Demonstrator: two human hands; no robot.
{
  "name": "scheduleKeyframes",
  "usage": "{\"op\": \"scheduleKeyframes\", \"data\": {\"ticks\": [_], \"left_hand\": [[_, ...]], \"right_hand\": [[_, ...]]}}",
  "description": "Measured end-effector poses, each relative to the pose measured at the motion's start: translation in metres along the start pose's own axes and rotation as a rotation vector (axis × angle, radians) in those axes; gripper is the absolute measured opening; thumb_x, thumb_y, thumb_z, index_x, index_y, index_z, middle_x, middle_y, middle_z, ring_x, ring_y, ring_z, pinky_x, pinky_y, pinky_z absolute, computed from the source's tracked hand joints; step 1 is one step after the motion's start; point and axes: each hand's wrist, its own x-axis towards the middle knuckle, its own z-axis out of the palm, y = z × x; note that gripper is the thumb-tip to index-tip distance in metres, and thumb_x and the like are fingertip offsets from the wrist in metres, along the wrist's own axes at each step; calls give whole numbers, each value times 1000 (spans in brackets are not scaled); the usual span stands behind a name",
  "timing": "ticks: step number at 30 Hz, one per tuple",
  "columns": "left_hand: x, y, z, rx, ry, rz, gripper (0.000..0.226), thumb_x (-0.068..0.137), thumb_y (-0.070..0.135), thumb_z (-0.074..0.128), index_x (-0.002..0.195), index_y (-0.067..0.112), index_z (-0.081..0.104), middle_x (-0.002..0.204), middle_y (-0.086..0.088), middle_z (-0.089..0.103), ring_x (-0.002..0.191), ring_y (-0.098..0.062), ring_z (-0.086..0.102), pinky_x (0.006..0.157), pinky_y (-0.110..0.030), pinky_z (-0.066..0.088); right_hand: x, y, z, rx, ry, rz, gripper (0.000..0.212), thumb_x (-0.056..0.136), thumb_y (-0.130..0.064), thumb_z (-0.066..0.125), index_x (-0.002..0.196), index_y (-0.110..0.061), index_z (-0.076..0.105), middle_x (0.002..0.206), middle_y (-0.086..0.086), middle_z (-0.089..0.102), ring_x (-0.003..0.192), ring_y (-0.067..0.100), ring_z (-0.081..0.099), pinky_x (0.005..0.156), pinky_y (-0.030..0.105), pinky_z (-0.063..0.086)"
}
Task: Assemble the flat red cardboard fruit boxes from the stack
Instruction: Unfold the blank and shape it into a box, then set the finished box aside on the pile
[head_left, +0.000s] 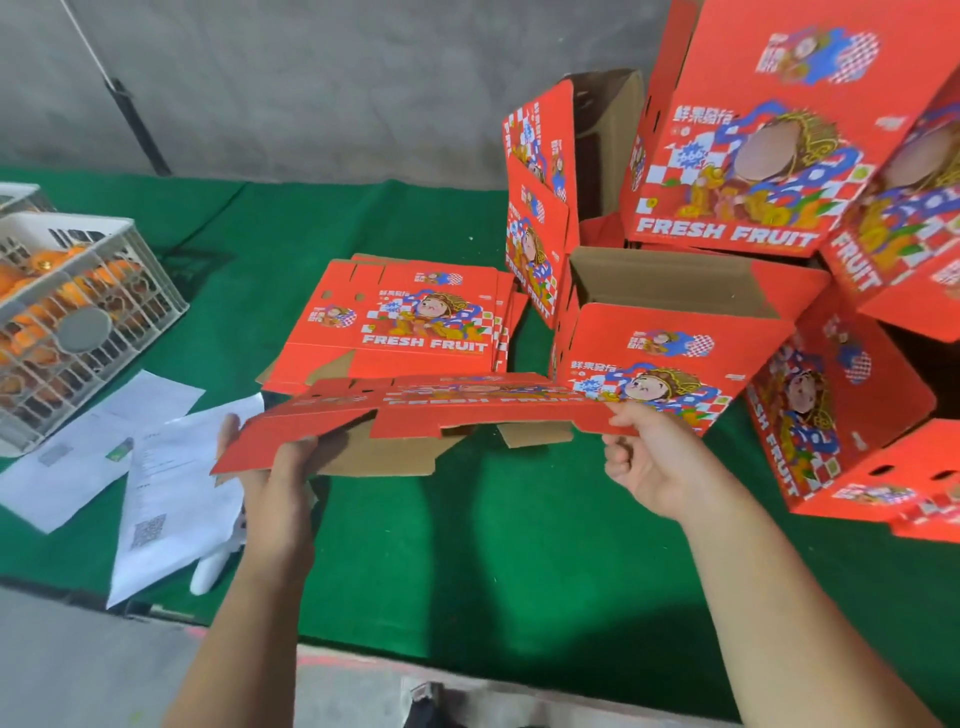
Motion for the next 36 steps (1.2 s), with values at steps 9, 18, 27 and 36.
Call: {"op": "scheduleKeyframes", "data": {"ticks": [9,18,27,36], "left_hand": [[-43,33,25,42,-106,157,55,83,68,68,118,41,37,131,13,45,123,3,48,112,-38,35],[-82,44,67,298,-151,156,63,80,67,53,138,43,49,144,0,32,142,-10,34,119,-31,26],[-86,67,108,711,-227,119,104,63,73,55,158,52,17,158,-3,28,140,-37,26,119,-50,19],[-85,42,137,556,-279,-138,89,58,68,51,146,57,40,137,-13,48,137,-41,42,119,-54,29]], "right_hand": [[-24,-16,-24,-42,30,-99,9,99,-16,49,93,-14,55,58,0,46,52,12,36,54,27,27],[-44,-12,-8,-74,-125,-196,33,102,-43,54,121,-22,69,107,2,78,104,22,69,93,42,53],[-59,-31,-18,-409,-137,-243,26,94,-56,64,114,-41,67,122,-8,70,111,16,65,95,39,46],[-38,-36,-51,-456,57,-364,90,81,-69,70,158,-45,29,161,-12,37,143,19,42,118,46,29]]}}
